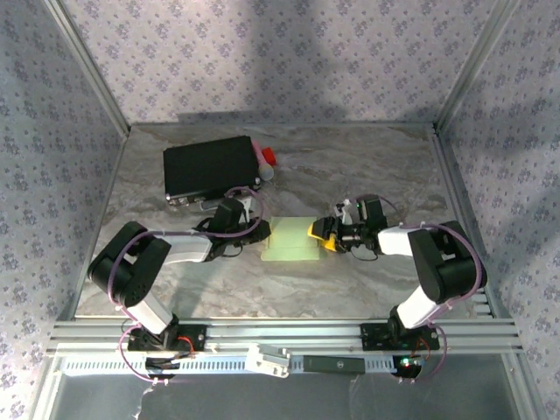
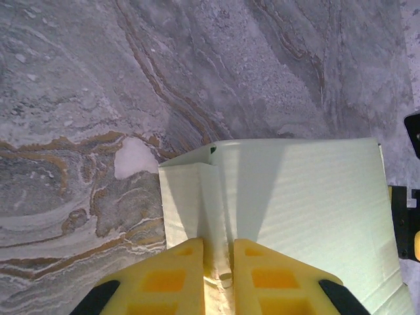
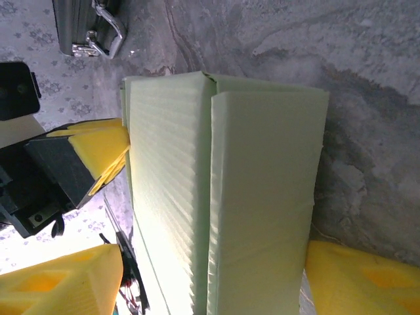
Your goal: Fold the paper box
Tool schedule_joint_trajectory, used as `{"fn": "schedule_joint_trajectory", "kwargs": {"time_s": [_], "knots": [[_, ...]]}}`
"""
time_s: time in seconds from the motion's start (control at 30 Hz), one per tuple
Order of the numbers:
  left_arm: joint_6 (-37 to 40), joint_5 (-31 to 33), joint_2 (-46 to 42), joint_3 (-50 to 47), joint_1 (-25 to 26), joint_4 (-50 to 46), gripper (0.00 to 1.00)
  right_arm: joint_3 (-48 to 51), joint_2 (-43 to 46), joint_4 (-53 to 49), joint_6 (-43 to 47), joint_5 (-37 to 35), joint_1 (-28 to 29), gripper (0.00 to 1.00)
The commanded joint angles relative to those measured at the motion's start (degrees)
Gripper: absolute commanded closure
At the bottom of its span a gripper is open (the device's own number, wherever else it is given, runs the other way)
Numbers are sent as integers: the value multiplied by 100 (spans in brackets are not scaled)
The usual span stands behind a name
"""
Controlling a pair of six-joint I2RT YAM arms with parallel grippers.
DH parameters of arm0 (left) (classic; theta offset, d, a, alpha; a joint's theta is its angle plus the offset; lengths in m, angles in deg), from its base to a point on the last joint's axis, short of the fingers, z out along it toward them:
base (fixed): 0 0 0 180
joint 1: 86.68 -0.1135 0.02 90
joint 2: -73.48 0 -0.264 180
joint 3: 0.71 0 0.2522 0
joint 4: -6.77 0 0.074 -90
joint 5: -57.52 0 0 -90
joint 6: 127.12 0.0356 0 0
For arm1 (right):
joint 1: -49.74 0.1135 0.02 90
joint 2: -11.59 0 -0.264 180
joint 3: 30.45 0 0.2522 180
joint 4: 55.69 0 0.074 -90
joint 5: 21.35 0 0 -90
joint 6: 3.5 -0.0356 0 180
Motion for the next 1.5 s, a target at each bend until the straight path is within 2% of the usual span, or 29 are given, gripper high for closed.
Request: {"fn": "schedule_joint_trajectory", "kwargs": {"time_s": [0.0,0.3,0.43,0.53,0.97,1.07,1.2,1.3,1.47], "knots": [[21,146,376,-340,-84,-667,87,89,-216,854,-490,208,166,28],[-97,3,453,-519,-277,-310,88,16,-171,1437,-1293,82,513,32],[-107,-23,417,-615,-408,-281,88,-127,172,282,-1030,-368,470,32],[-80,-49,356,-692,-490,-275,89,-13,295,253,-1000,-390,440,30],[-40,-142,516,-736,-554,-189,89,-88,-529,1110,-1316,-307,705,31],[-30,-138,578,-771,-577,-153,89,-141,-421,730,-1176,-369,634,32],[7,-112,556,-822,-600,-153,89,114,282,68,-926,-598,270,32],[23,-99,549,-863,-630,-140,90,109,639,-391,-737,-734,252,31],[35,-118,528,-899,-689,-142,90,25,285,-51,-880,-647,429,29]]}}
